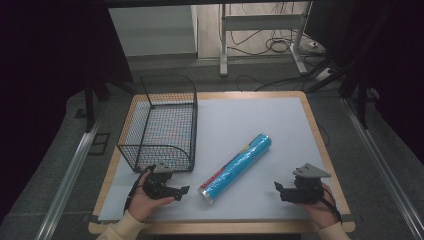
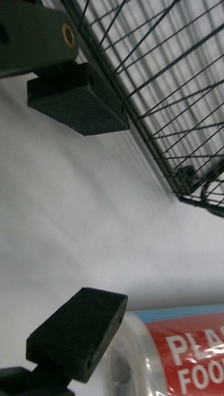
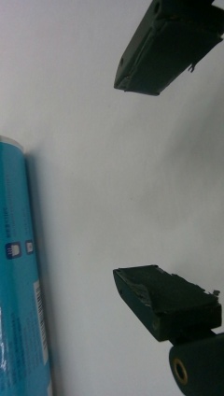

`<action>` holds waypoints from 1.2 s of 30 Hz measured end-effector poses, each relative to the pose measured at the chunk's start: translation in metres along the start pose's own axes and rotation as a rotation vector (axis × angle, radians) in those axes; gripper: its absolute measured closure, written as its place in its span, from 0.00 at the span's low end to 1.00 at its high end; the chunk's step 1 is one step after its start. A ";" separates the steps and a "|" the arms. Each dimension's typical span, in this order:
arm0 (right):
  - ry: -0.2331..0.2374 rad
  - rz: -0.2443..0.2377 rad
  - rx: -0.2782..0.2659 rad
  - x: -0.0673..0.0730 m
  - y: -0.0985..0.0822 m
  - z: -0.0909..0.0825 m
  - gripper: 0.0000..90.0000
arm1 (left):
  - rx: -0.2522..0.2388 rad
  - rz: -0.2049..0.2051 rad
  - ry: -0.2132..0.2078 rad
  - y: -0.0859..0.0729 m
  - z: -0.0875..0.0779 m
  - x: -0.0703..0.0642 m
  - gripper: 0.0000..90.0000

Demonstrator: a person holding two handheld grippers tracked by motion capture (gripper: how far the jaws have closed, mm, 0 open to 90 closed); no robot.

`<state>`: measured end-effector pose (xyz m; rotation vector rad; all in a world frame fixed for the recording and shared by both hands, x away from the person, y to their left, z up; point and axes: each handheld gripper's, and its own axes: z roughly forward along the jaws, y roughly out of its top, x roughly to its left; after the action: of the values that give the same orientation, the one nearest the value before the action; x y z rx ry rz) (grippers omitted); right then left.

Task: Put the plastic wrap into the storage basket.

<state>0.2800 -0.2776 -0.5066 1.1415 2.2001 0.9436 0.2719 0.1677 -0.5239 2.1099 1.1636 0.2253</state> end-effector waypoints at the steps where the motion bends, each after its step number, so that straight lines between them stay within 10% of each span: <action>1: 0.003 0.003 -0.008 0.000 -0.001 -0.002 0.10 | -0.001 -0.005 0.002 0.001 0.000 0.000 0.17; 36: 0.046 0.074 -0.064 -0.009 -0.006 -0.016 0.15 | -0.033 0.053 -0.019 0.034 -0.028 -0.031 0.19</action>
<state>0.2709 -0.2933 -0.5003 1.1897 2.1597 1.0737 0.2639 0.1456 -0.4752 2.1108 1.0869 0.2470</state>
